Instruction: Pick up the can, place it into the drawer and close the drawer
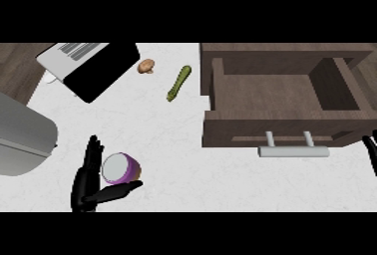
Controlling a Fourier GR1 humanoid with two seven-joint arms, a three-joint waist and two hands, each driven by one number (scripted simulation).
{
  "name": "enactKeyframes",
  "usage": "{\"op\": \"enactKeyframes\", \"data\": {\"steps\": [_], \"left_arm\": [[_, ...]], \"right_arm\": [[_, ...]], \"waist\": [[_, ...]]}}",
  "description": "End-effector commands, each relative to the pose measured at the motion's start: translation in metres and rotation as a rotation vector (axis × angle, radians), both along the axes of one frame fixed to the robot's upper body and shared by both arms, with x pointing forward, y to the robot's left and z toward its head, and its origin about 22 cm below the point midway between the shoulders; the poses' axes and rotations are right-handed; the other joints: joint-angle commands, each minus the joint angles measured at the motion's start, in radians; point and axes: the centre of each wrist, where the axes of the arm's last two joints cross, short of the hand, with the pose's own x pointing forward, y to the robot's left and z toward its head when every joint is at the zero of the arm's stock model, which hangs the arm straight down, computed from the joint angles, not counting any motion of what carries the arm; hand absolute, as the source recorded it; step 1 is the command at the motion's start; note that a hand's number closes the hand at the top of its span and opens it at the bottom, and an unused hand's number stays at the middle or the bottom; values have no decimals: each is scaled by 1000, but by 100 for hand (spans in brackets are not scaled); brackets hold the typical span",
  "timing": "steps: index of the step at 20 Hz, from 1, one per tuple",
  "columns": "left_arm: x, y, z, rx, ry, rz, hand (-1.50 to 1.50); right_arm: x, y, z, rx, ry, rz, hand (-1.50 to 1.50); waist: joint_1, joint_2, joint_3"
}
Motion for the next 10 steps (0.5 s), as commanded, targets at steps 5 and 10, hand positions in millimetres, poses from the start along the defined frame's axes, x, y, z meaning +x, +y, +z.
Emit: {"op": "enactKeyframes", "data": {"steps": [5, 10], "left_arm": [[7, -23, -4, -4, -12, -24, -150], [37, -37, 5, 2, -24, -80, -150]], "right_arm": [[-6, -9, -3, 4, -2, -3, -150], [-7, 12, 7, 3, 1, -9, -150]], "waist": [[0, 0, 0], [-2, 0, 0]]}}
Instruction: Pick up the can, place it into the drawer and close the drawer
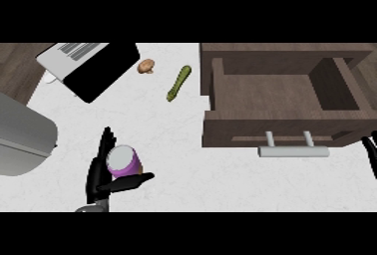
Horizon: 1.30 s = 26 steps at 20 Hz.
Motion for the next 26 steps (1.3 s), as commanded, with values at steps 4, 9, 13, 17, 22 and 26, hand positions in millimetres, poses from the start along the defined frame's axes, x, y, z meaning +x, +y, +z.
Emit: {"op": "enactKeyframes", "data": {"steps": [4, 9, 13, 17, 22, 26], "left_arm": [[18, -14, 8, -22, -34, -38, 150], [22, -16, 7, -74, -63, -73, 150], [13, -13, 11, -99, -57, -92, 150], [33, 4, 40, -98, -84, -78, 150], [54, 47, 56, -116, -120, -52, 150], [80, 31, 79, -107, -153, -96, 150]], "right_arm": [[-5, -10, -1, 19, -4, 3, -150], [-7, -7, -1, 8, -11, 1, -150], [-13, -15, -15, 7, -6, -13, -150], [-7, -9, 7, 33, -13, -14, -150], [6, -13, -8, 20, -32, -16, -150], [-2, 2, -7, 24, -10, -1, -150]], "waist": [[-1, 0, 0], [-1, 0, 0], [-1, 0, 0], [1, -1, 0], [2, 0, 0], [0, 0, 0]]}}
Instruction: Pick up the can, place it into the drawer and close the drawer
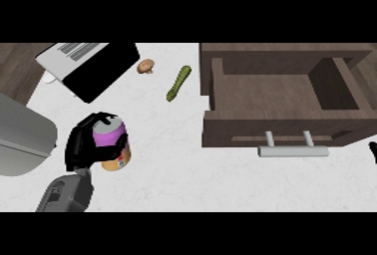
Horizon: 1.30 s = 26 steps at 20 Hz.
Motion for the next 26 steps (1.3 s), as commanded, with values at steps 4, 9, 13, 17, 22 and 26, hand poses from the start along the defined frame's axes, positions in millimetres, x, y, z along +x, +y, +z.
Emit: {"op": "enactKeyframes", "data": {"steps": [4, 9, 13, 17, 22, 26], "left_arm": [[25, -41, 53, 30, -26, -64, 150], [43, -58, 81, 73, -95, -133, 150], [48, -82, 119, 78, -129, -165, 150], [53, -100, 131, 83, -124, -189, 150], [69, -149, 201, 106, -135, -233, 150], [66, -182, 223, 136, -158, -261, 150]], "right_arm": [[-5, -5, 3, -8, -20, -19, -150], [7, -17, -2, -2, -12, -9, -150], [-1, 8, 7, -8, -19, -26, -150], [-18, -11, -4, -1, -39, -21, -150], [0, 3, 20, -13, -15, -32, -150], [-7, 13, 15, 15, -26, -30, -150]], "waist": [[1, -2, 1], [0, 0, 1], [-1, -1, 0], [-4, 0, 0], [-2, 0, 0], [-5, -1, 0]]}}
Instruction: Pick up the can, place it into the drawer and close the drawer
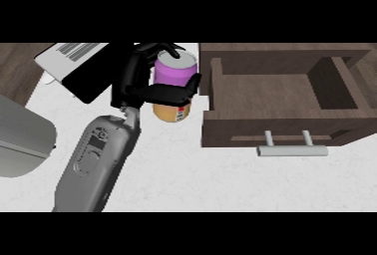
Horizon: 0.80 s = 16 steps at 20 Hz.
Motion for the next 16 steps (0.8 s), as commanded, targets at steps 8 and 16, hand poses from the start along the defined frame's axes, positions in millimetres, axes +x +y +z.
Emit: {"op": "enactKeyframes", "data": {"steps": [8, 16], "left_arm": [[32, -74, 71, 27, -41, -16, 150], [40, -117, 94, 79, -41, 10, 150]], "right_arm": [[4, -1, 3, 11, 1, 10, -150], [18, -3, -4, 7, -18, 20, -150]], "waist": [[-13, 3, 0], [-31, 8, 1]]}}
